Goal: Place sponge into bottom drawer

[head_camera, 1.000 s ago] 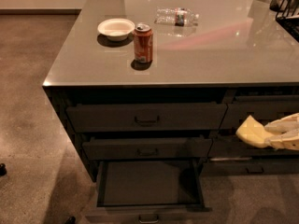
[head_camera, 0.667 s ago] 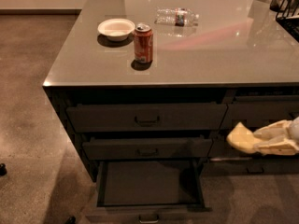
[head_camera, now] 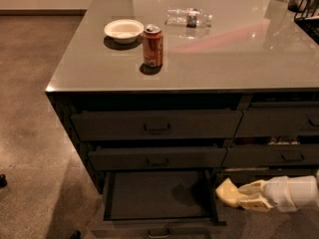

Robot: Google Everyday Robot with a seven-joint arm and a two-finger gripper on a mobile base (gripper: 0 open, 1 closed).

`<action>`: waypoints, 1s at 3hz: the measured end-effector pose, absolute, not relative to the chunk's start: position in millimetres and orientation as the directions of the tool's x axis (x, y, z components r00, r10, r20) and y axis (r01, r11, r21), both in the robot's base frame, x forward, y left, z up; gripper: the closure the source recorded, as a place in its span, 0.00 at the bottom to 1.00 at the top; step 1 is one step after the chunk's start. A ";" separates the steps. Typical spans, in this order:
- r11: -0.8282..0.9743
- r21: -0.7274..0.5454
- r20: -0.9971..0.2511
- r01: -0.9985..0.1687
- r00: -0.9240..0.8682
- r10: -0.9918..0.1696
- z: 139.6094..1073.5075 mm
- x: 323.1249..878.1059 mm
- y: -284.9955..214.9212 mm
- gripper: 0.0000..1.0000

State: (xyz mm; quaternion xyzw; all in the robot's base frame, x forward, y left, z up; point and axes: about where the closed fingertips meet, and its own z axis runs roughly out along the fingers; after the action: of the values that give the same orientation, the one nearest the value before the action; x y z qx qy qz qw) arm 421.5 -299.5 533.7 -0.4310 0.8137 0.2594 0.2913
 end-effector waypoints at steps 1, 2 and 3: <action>0.510 0.147 -0.705 -0.847 -0.451 -0.547 539.9 430.6 -301.7 1.00; 0.494 0.180 -0.716 -0.850 -0.458 -0.527 523.7 437.3 -284.9 1.00; 0.447 0.212 -0.743 -0.869 -0.440 -0.504 485.4 455.5 -242.4 1.00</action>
Offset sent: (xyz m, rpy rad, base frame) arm 0.0269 0.0298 -0.0335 0.0714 0.0103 -0.0143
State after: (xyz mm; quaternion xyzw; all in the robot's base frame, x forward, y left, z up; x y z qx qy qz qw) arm 455.5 -242.4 485.4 -0.4323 0.7939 0.2998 0.3049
